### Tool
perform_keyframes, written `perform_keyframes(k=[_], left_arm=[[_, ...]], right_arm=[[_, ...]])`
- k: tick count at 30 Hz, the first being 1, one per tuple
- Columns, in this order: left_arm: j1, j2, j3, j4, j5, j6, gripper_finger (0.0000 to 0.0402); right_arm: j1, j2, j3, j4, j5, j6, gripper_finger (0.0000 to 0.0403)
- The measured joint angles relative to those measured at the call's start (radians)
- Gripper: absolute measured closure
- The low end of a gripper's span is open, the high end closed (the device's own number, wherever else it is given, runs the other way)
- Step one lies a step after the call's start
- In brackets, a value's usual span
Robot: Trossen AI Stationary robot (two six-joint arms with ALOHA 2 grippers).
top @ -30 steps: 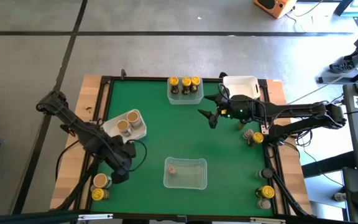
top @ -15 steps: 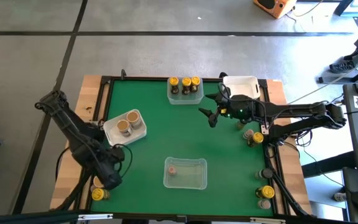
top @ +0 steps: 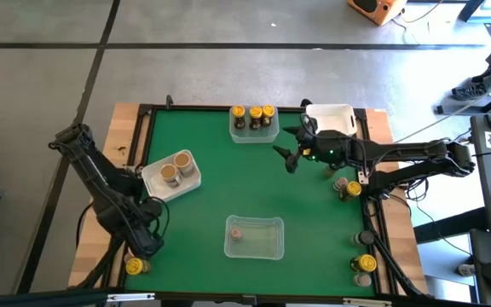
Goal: Sort spices by type
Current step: Put the gold spice bottle into the left white bin
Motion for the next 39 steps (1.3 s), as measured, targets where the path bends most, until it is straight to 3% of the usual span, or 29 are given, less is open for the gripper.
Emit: perform_keyframes(k=[6,20,34,39], left_arm=[[-0.027,0.000,-0.024,0.100,-0.023,-0.058,0.0025],[-0.065,0.002,-0.026,0.104,-0.033,-0.145,0.0025],[-0.151,0.119,-0.032,0.143,0.023,-0.178,0.0025],[-0.161,0.120,-0.079,0.236,0.026,-0.213,0.0051]], right_arm=[[0.000,0.000,0.000,0.080,0.034,-0.046,0.0052],[0.000,0.013,0.000,0.158,0.022,-0.062,0.0052],[0.000,0.041,0.001,0.205,0.022,-0.043,0.0052],[0.000,0.047,0.001,0.206,0.021,-0.043,0.0052]])
